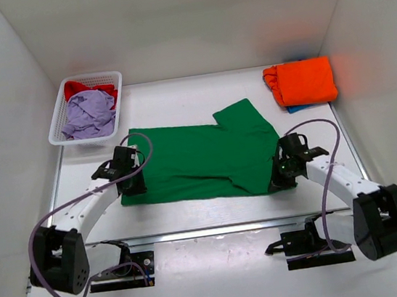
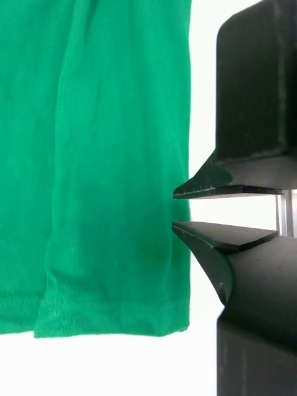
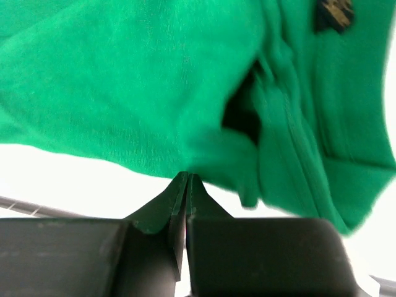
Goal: Fold and stack the t-shirts
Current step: Fold the flattened tshirt in 1/3 of the way
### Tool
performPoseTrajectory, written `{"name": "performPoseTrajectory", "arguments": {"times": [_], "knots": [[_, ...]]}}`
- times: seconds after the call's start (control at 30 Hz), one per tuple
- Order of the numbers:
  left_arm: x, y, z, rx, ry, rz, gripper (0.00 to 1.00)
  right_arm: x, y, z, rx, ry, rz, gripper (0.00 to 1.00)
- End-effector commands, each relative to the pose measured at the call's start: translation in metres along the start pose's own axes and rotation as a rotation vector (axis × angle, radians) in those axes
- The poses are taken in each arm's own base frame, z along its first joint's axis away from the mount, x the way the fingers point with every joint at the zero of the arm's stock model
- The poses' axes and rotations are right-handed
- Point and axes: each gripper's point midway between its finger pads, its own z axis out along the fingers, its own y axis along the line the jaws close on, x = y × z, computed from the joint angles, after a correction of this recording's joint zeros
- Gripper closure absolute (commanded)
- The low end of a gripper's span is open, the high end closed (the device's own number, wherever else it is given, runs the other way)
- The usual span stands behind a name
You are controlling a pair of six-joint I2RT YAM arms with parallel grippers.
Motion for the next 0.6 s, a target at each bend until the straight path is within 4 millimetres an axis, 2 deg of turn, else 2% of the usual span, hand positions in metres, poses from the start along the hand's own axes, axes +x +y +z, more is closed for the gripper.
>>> {"name": "performPoseTrajectory", "arguments": {"times": [0.0,0.17,0.27,0.33,0.37,0.4,0.47,0.5,0.53,0.57], "knots": [[-0.005,-0.007,-0.013,0.069,-0.017,-0.042,0.67,-0.003,-0.003,-0.014,-0.016,-0.048,0.011,1.00],[-0.021,0.001,-0.028,0.083,-0.121,-0.080,0.66,-0.037,0.020,-0.045,-0.117,-0.192,-0.053,0.97],[-0.033,0.003,-0.028,0.078,-0.173,-0.108,0.63,-0.054,0.033,-0.054,-0.173,-0.256,-0.083,0.95],[-0.035,0.003,-0.019,0.069,-0.176,-0.109,0.63,-0.056,0.036,-0.049,-0.204,-0.251,-0.079,0.95],[-0.029,0.003,-0.011,0.065,-0.147,-0.116,0.63,-0.061,0.040,-0.044,-0.228,-0.264,-0.077,0.96],[-0.031,0.000,-0.006,0.078,-0.151,-0.123,0.64,-0.056,0.040,-0.035,-0.235,-0.241,-0.077,0.98],[-0.016,-0.002,0.017,0.074,-0.093,-0.168,0.67,-0.064,0.046,-0.025,-0.268,-0.264,-0.095,1.00],[-0.005,-0.005,0.027,0.089,-0.047,-0.174,0.69,-0.058,0.043,-0.015,-0.263,-0.233,-0.088,1.00],[-0.003,-0.011,0.031,0.117,-0.039,-0.178,0.70,-0.060,0.043,-0.009,-0.272,-0.225,-0.082,1.00],[0.007,-0.009,0.039,0.101,0.004,-0.180,0.72,-0.063,0.045,-0.007,-0.285,-0.232,-0.080,1.00]]}}
